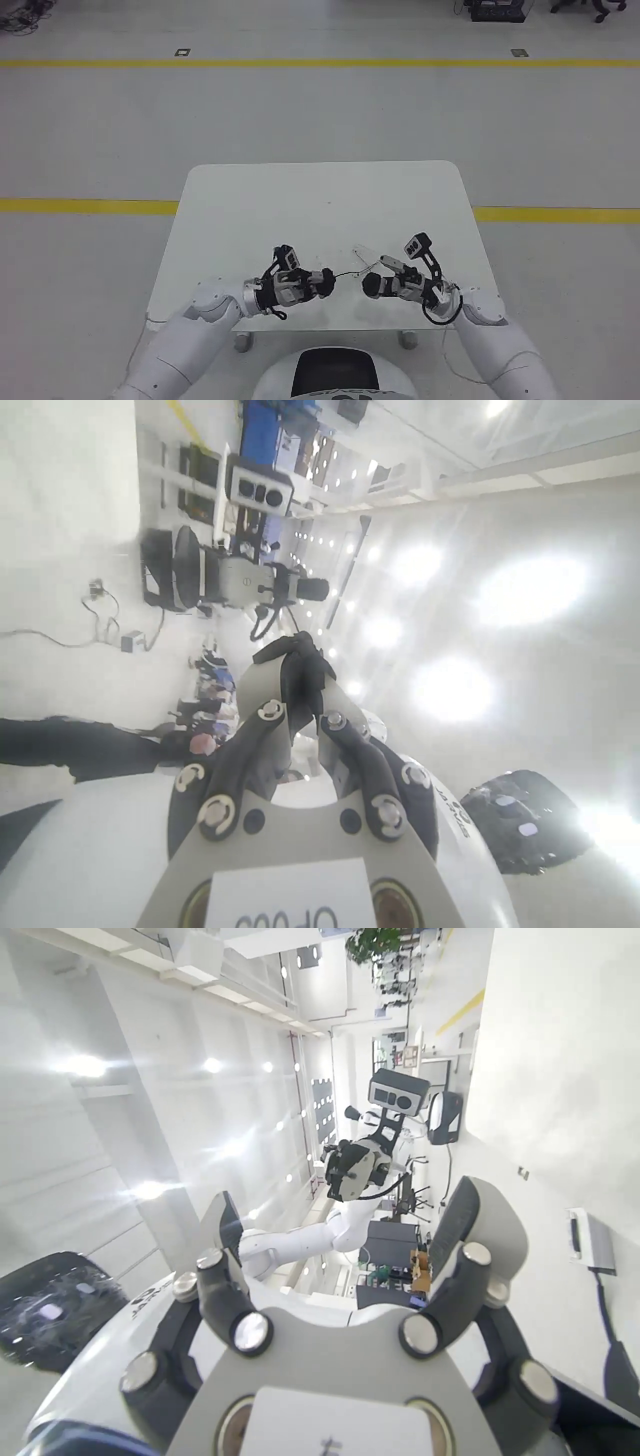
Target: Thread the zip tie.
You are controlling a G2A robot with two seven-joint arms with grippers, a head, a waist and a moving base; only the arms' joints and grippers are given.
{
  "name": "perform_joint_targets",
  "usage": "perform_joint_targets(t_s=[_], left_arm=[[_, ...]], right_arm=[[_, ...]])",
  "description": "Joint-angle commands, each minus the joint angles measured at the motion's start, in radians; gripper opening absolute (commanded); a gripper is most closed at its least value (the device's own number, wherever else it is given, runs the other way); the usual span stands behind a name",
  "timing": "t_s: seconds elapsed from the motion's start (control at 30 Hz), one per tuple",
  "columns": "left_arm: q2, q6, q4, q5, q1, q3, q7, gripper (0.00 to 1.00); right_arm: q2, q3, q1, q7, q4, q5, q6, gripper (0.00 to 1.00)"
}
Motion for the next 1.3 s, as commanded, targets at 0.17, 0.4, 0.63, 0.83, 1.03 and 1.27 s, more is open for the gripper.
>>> perform_joint_targets(t_s=[0.17, 0.4, 0.63, 0.83, 1.03, 1.27], left_arm=[[-0.006, 0.000, 0.056, -0.040, -0.039, 0.036, -0.085, 0.00], [-0.008, 0.017, 0.044, -0.067, -0.036, 0.050, -0.085, 0.00], [-0.010, 0.016, 0.068, -0.102, -0.050, 0.062, -0.119, 0.00], [-0.011, 0.018, 0.058, -0.098, -0.048, 0.070, -0.089, 0.00], [-0.011, 0.025, 0.068, -0.152, -0.045, 0.077, -0.123, 0.00], [-0.011, 0.024, 0.081, -0.179, -0.050, 0.086, -0.150, 0.00]], right_arm=[[-0.004, -0.051, 0.070, 0.149, 0.090, 0.056, 0.014, 1.00], [-0.005, -0.051, 0.064, 0.138, 0.083, 0.096, 0.031, 1.00], [0.001, -0.092, 0.075, 0.149, 0.068, 0.136, 0.065, 1.00], [0.000, -0.091, 0.066, 0.129, 0.051, 0.161, 0.068, 1.00], [0.005, -0.091, 0.059, 0.149, 0.046, 0.226, 0.073, 1.00], [0.024, -0.119, 0.059, 0.149, 0.035, 0.268, 0.067, 0.49]])
